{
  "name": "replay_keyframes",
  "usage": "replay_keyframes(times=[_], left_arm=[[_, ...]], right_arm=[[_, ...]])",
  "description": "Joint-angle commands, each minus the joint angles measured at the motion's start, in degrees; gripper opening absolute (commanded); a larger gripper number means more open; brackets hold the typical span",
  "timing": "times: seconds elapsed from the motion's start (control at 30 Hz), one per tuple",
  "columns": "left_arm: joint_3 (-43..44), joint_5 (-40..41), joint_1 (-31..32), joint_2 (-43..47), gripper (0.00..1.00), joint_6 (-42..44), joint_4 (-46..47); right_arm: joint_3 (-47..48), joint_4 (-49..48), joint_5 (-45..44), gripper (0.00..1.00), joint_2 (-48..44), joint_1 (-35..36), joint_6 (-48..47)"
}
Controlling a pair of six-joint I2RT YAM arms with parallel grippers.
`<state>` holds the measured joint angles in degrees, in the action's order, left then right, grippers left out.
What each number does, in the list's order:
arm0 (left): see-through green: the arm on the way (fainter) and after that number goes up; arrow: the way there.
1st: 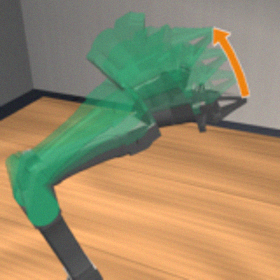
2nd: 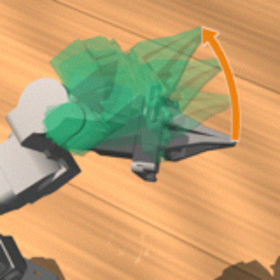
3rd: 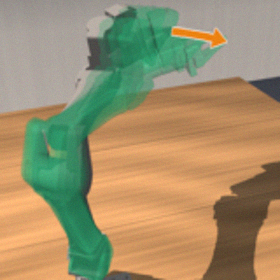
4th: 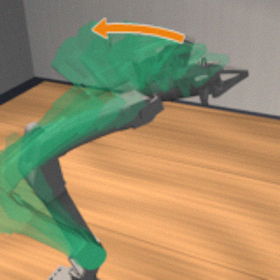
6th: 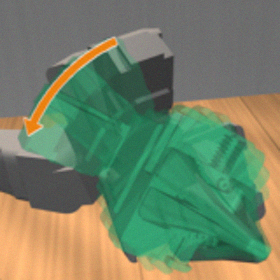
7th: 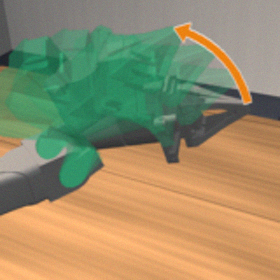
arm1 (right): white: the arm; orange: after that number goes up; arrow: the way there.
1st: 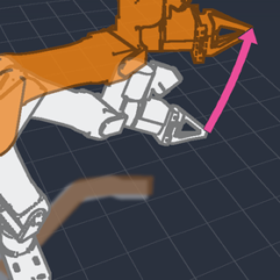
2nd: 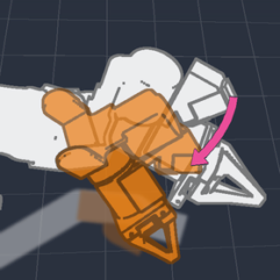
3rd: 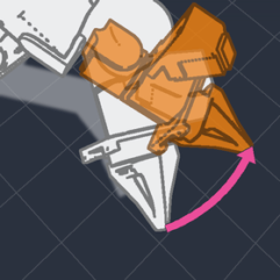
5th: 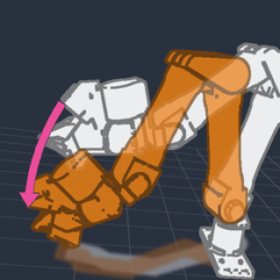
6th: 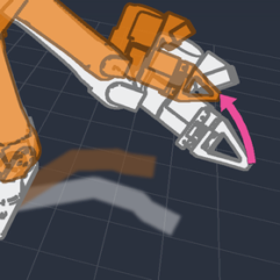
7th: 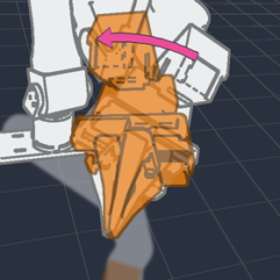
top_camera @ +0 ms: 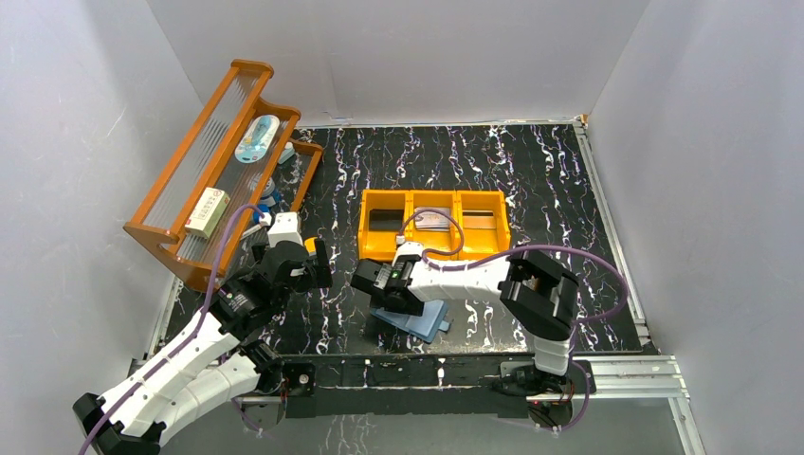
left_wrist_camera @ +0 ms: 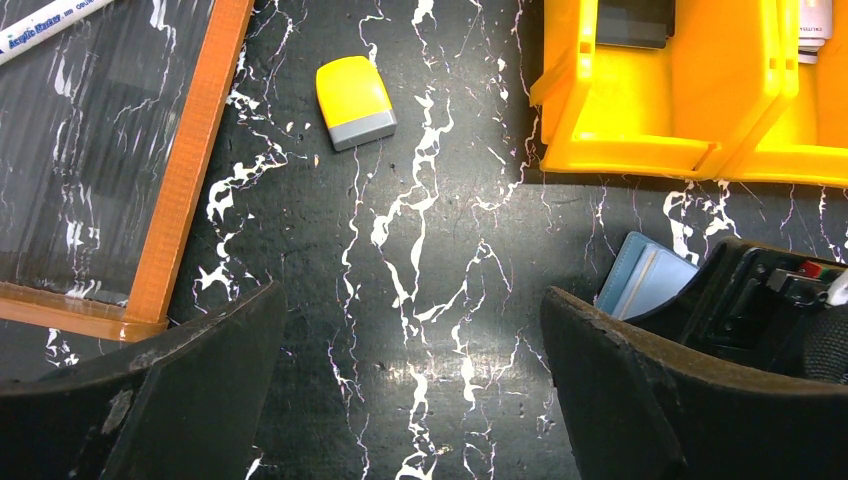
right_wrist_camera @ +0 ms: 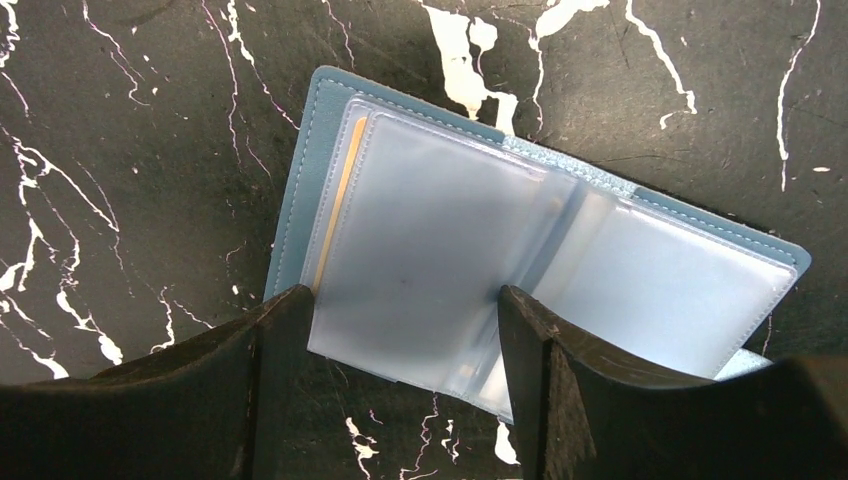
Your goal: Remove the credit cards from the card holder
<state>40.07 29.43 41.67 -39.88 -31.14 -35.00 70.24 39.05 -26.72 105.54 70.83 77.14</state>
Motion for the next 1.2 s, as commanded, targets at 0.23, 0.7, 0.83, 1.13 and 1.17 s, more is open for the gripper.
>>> replay_keyframes(times=[0.23, 0.7, 0.83, 1.13, 1.17], left_arm=[[0.7, 1.9, -0.3, 0.6, 0.98, -0.5, -0.9], [0.8, 1.9, -0.3, 0.2, 0.98, -0.5, -0.9], [0.7, 1.0, -0.3, 0.2, 0.98, -0.1, -0.7], [-0.1, -11.8, -0.3, -0.9, 0.97, 3.0, 3.7], [-0.7, -17.3, -0.3, -1.0, 0.95, 3.1, 5.2]], right_arm=[[-2.6, -2.7, 2.8, 0.51, 2.7, -0.6, -3.7], [-12.1, -19.8, 11.3, 0.45, -5.0, 0.2, -25.6], [-16.9, -28.1, 15.6, 0.42, -10.4, -0.3, -27.2], [-27.7, -46.0, 25.1, 0.38, -14.1, -3.3, -18.7], [-29.0, -48.8, 26.1, 0.37, -14.7, -3.7, -18.0]])
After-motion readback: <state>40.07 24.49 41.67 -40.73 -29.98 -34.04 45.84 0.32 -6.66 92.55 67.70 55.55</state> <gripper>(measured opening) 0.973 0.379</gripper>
